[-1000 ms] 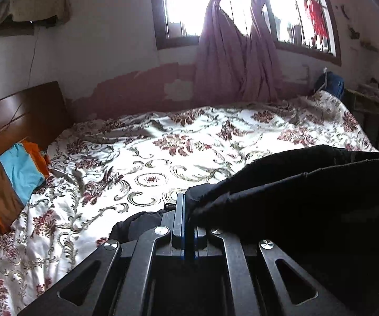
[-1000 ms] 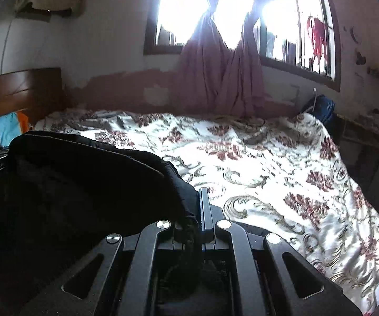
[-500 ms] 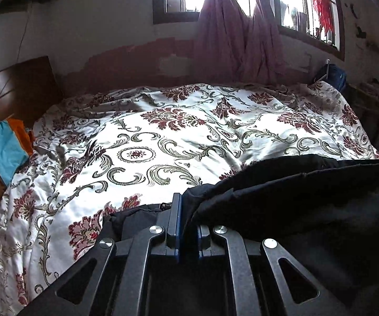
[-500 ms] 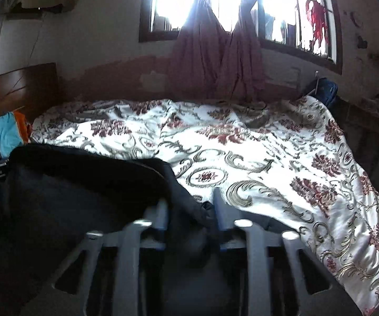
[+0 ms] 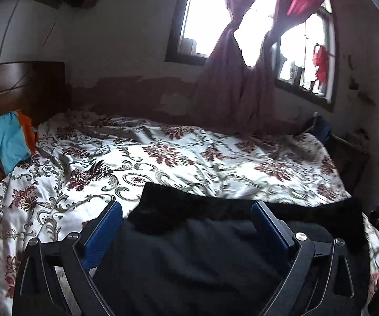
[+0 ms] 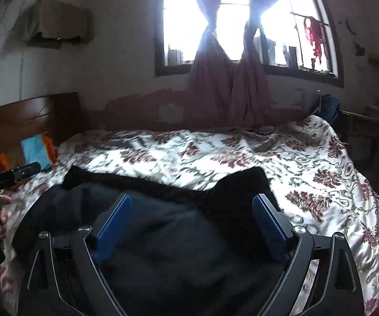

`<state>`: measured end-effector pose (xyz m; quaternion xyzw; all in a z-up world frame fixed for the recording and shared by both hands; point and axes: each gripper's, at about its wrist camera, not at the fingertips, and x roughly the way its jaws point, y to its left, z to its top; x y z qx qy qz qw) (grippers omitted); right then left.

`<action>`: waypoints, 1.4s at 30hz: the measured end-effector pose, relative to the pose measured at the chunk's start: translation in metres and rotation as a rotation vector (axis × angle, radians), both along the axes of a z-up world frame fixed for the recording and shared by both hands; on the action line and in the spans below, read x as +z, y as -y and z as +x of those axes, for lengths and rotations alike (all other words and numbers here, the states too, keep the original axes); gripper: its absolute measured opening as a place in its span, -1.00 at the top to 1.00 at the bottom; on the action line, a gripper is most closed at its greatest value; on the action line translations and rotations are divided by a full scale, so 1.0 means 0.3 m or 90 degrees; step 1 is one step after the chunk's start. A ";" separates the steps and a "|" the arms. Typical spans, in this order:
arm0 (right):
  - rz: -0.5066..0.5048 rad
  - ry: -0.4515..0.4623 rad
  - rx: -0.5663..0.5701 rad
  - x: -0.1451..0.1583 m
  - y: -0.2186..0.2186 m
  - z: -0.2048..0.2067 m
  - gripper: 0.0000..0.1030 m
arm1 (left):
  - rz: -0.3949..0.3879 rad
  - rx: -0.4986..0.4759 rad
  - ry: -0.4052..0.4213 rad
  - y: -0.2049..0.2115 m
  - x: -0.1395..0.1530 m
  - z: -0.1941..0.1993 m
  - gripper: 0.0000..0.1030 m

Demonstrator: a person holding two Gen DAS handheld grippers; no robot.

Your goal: Fold large clothes

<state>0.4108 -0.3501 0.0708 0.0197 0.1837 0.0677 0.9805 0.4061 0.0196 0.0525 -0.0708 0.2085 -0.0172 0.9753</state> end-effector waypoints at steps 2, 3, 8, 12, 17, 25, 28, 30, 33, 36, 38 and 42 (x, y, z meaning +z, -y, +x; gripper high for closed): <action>-0.003 -0.020 0.018 -0.046 -0.013 -0.059 -0.74 | 0.004 -0.026 0.008 0.019 -0.027 -0.085 -0.97; -0.005 -0.033 0.024 -0.072 -0.015 -0.084 -0.74 | 0.007 -0.037 0.009 0.027 -0.039 -0.110 -0.98; -0.001 -0.112 0.048 -0.217 -0.006 -0.180 -0.74 | 0.043 -0.115 -0.017 0.106 -0.135 -0.257 -0.98; -0.011 -0.155 0.055 -0.302 0.005 -0.189 -0.74 | 0.060 -0.172 -0.042 0.166 -0.223 -0.321 -0.98; -0.005 -0.155 0.065 -0.320 0.003 -0.139 -0.74 | 0.077 -0.186 -0.097 0.213 -0.315 -0.273 -0.98; -0.029 -0.151 0.074 -0.286 -0.042 0.042 -0.75 | 0.090 -0.147 -0.106 0.226 -0.308 -0.145 -1.00; -0.021 -0.160 0.072 -0.265 -0.052 0.105 -0.75 | 0.080 -0.127 -0.125 0.220 -0.296 -0.071 -1.00; -0.027 -0.167 0.074 -0.253 -0.058 0.154 -0.75 | 0.064 -0.108 -0.140 0.208 -0.284 -0.013 -1.00; -0.034 -0.185 0.077 -0.249 -0.059 0.248 -0.75 | 0.056 -0.086 -0.151 0.190 -0.263 0.066 -1.00; -0.012 -0.208 0.069 -0.257 -0.040 0.346 -0.75 | 0.061 -0.071 -0.163 0.184 -0.256 0.145 -1.00; -0.009 -0.213 0.065 -0.268 -0.034 0.380 -0.75 | 0.065 -0.059 -0.176 0.181 -0.259 0.196 -1.00; -0.020 -0.219 0.051 -0.292 -0.036 0.451 -0.79 | 0.081 -0.041 -0.194 0.175 -0.269 0.267 -1.00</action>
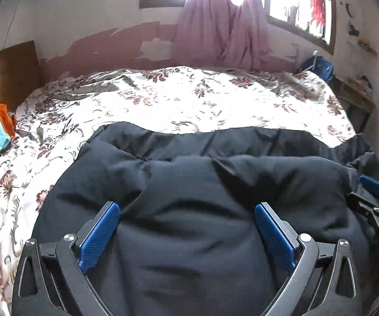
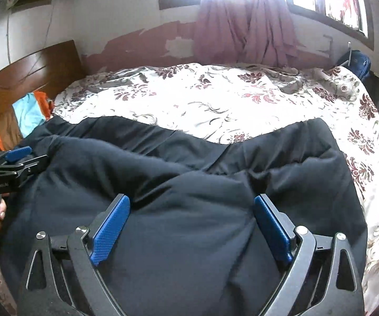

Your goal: Fold large clothes

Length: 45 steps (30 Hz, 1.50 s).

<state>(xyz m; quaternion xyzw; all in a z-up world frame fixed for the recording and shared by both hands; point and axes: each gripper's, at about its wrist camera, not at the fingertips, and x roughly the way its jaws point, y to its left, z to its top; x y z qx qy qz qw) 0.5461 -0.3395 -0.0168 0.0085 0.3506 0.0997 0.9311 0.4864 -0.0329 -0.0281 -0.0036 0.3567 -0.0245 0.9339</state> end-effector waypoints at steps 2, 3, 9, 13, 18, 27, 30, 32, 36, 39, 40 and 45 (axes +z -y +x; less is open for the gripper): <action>-0.002 -0.008 -0.001 -0.013 0.002 0.028 -0.82 | 0.007 0.010 -0.011 -0.012 -0.006 0.037 -1.00; -0.001 -0.012 -0.006 -0.020 0.005 0.040 -0.83 | 0.005 0.015 -0.024 -0.018 -0.011 0.060 -1.00; 0.038 -0.041 -0.002 -0.069 0.026 0.110 -0.96 | 0.012 0.015 -0.065 -0.029 -0.048 0.147 -1.00; 0.078 -0.055 0.004 -0.104 0.049 0.131 -0.97 | -0.002 0.011 -0.059 -0.030 -0.072 0.165 -1.00; 0.099 -0.052 0.007 -0.141 0.059 0.131 -0.98 | -0.038 0.006 -0.048 -0.052 -0.090 0.171 -1.00; 0.129 -0.041 0.006 -0.169 0.076 0.137 -0.98 | -0.063 0.010 -0.010 -0.043 -0.114 0.173 -1.00; 0.136 -0.042 0.006 -0.178 0.079 0.141 -0.99 | -0.073 0.010 -0.004 -0.049 -0.120 0.177 -1.00; 0.141 -0.041 0.006 -0.183 0.081 0.144 -0.99 | -0.079 0.010 -0.002 -0.052 -0.125 0.179 -1.00; 0.145 -0.039 0.005 -0.190 0.082 0.144 -0.99 | -0.082 0.011 0.002 -0.050 -0.131 0.181 -1.00; 0.147 -0.039 0.005 -0.194 0.083 0.145 -0.99 | -0.083 0.013 0.010 -0.048 -0.134 0.179 -1.00; 0.147 -0.038 0.004 -0.195 0.083 0.145 -0.99 | -0.082 0.013 0.010 -0.047 -0.136 0.179 -1.00; 0.145 -0.029 0.003 -0.197 0.081 0.140 -0.99 | -0.083 0.013 0.011 -0.047 -0.137 0.178 -1.00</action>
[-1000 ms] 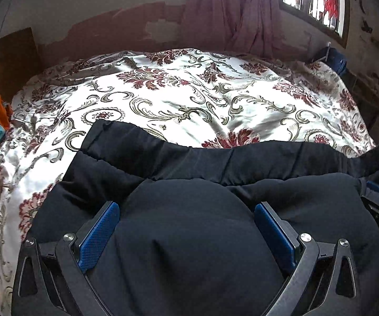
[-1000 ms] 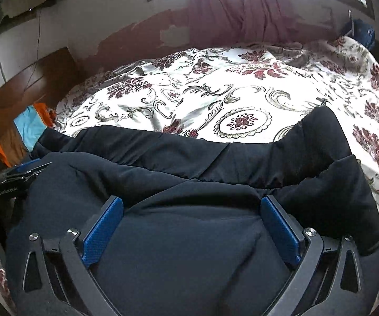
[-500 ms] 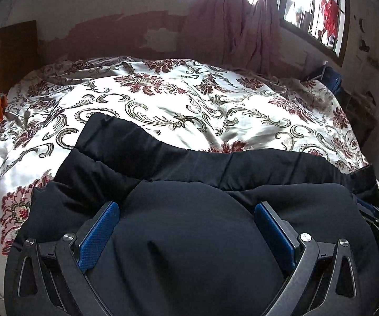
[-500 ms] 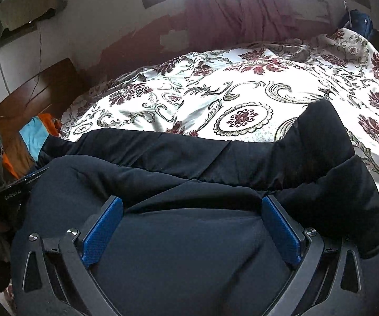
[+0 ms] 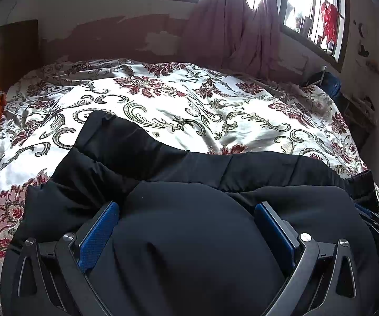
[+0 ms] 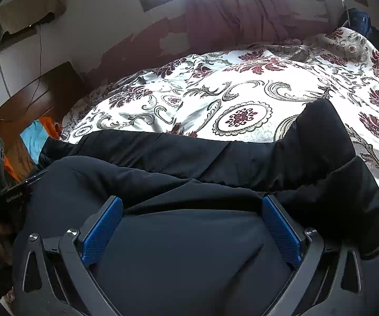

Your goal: Fold large clothes

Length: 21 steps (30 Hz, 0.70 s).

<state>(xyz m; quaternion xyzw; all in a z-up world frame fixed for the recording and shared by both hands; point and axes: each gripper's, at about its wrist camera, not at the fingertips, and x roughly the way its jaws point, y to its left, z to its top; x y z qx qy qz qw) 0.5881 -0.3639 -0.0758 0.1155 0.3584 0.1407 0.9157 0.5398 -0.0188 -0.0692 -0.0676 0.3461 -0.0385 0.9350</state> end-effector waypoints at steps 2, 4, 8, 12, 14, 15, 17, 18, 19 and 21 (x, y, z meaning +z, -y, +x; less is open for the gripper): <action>-0.001 0.004 -0.001 0.002 -0.001 -0.003 -0.99 | 0.000 0.000 0.002 0.000 0.000 -0.001 -1.00; -0.002 0.007 -0.001 0.003 0.000 -0.006 -0.99 | 0.000 0.000 0.004 -0.001 0.000 -0.001 -1.00; -0.002 0.010 -0.002 0.003 0.003 -0.008 -0.98 | 0.000 0.000 0.010 0.000 -0.001 -0.003 -1.00; -0.003 0.013 -0.003 0.003 0.004 -0.011 -0.98 | 0.000 -0.001 0.010 -0.001 -0.002 -0.005 -1.00; -0.006 0.017 -0.006 0.009 0.003 -0.017 -0.98 | -0.001 0.000 0.011 0.001 -0.002 -0.006 -1.00; -0.010 0.021 -0.008 0.013 0.001 -0.025 -0.98 | -0.001 -0.001 0.012 0.001 -0.001 -0.007 -1.00; -0.015 0.029 -0.012 0.021 0.001 -0.039 -0.98 | -0.004 -0.005 0.014 -0.005 0.001 -0.012 -1.00; -0.017 0.034 -0.013 0.025 -0.001 -0.048 -0.98 | -0.008 -0.008 0.017 -0.009 0.003 -0.019 -1.00; -0.019 0.037 -0.015 0.029 -0.002 -0.053 -0.98 | -0.012 -0.011 0.021 -0.013 0.005 -0.025 -1.00; -0.018 0.045 -0.015 0.034 0.001 -0.064 -0.98 | -0.025 -0.016 0.033 -0.024 0.009 -0.040 -1.00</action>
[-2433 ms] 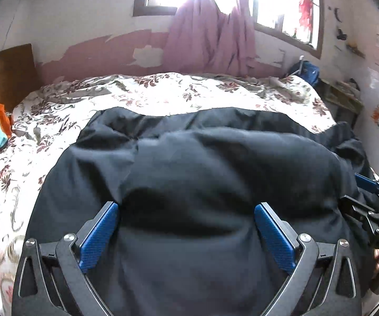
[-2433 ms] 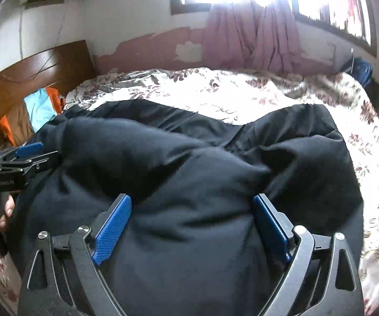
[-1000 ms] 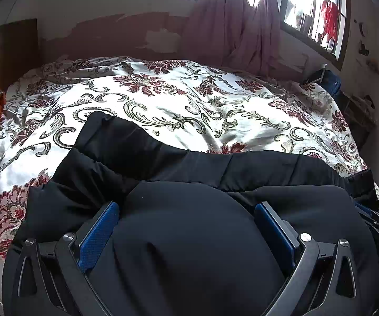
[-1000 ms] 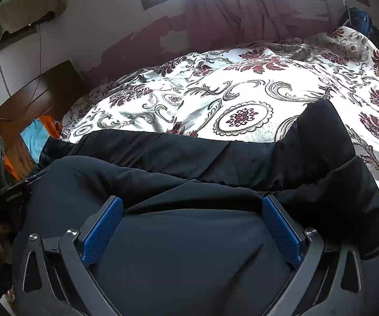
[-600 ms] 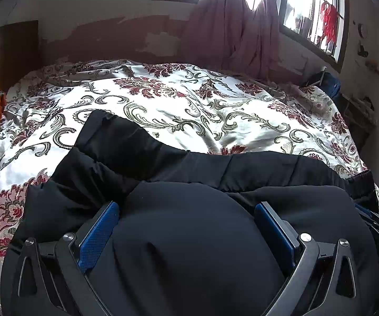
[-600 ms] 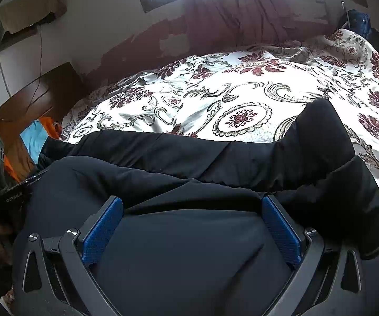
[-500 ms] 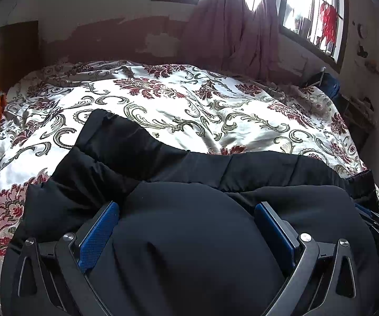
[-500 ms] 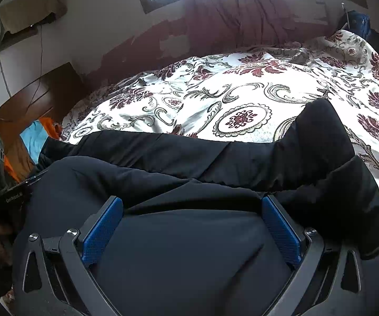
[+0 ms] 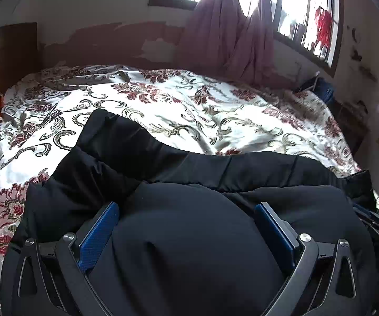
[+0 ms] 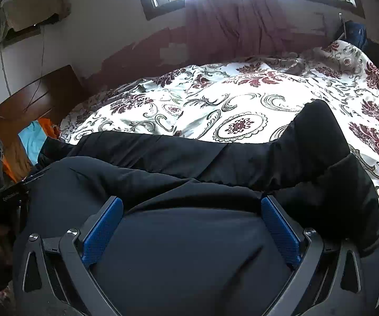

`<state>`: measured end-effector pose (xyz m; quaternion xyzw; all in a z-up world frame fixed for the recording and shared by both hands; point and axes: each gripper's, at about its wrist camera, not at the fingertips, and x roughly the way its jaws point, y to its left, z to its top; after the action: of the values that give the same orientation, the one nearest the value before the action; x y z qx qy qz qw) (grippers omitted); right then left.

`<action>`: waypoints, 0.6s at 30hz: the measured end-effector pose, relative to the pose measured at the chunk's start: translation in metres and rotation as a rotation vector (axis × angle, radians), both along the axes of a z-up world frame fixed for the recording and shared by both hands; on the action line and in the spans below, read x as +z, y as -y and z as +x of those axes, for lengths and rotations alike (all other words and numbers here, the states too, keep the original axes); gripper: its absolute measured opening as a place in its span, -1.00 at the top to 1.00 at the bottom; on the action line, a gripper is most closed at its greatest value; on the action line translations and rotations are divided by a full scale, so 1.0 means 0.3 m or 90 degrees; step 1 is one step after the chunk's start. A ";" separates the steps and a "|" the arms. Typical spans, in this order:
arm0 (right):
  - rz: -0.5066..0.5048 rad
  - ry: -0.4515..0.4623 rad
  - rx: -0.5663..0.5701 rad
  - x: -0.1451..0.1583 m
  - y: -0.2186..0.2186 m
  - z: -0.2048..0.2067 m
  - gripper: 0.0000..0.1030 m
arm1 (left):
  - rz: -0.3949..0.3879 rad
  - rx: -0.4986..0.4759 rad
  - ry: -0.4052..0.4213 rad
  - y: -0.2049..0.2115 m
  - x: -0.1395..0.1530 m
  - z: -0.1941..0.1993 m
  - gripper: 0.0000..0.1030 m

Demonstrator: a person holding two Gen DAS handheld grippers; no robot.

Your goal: Fold large clothes

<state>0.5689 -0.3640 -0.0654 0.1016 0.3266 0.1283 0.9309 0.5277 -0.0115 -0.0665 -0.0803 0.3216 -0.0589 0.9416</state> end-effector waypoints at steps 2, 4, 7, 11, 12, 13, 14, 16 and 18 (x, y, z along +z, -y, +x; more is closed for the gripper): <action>0.009 0.006 0.002 0.003 0.011 -0.006 -0.98 | -0.011 -0.007 0.005 -0.009 0.003 -0.010 -1.00; 0.030 0.009 0.006 0.005 0.032 -0.015 -0.98 | -0.018 -0.013 0.001 -0.018 0.005 -0.010 -1.00; 0.053 0.007 0.010 0.023 0.073 -0.053 -0.97 | -0.017 -0.024 -0.027 -0.027 0.019 -0.004 -1.00; 0.069 0.037 -0.008 0.040 0.144 -0.153 -0.97 | 0.026 -0.035 -0.064 -0.038 0.064 -0.034 -1.00; 0.074 0.040 -0.016 0.039 0.161 -0.172 -0.97 | 0.028 -0.030 -0.060 -0.047 0.071 -0.050 -1.00; 0.075 0.044 -0.025 0.039 0.173 -0.184 -0.97 | 0.030 -0.022 -0.056 -0.060 0.075 -0.066 -1.00; 0.076 0.048 -0.035 0.039 0.187 -0.198 -0.97 | 0.031 -0.006 -0.052 -0.081 0.082 -0.084 -1.00; 0.073 0.057 -0.062 0.041 0.211 -0.223 -0.97 | 0.032 0.018 -0.044 -0.108 0.085 -0.114 -1.00; 0.080 0.071 -0.093 0.046 0.248 -0.250 -0.97 | 0.047 0.066 -0.034 -0.133 0.093 -0.143 -1.00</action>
<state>0.4939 -0.4386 -0.0516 0.1761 0.2571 0.0857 0.9463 0.4848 0.0283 -0.0387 -0.0634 0.3441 0.0039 0.9368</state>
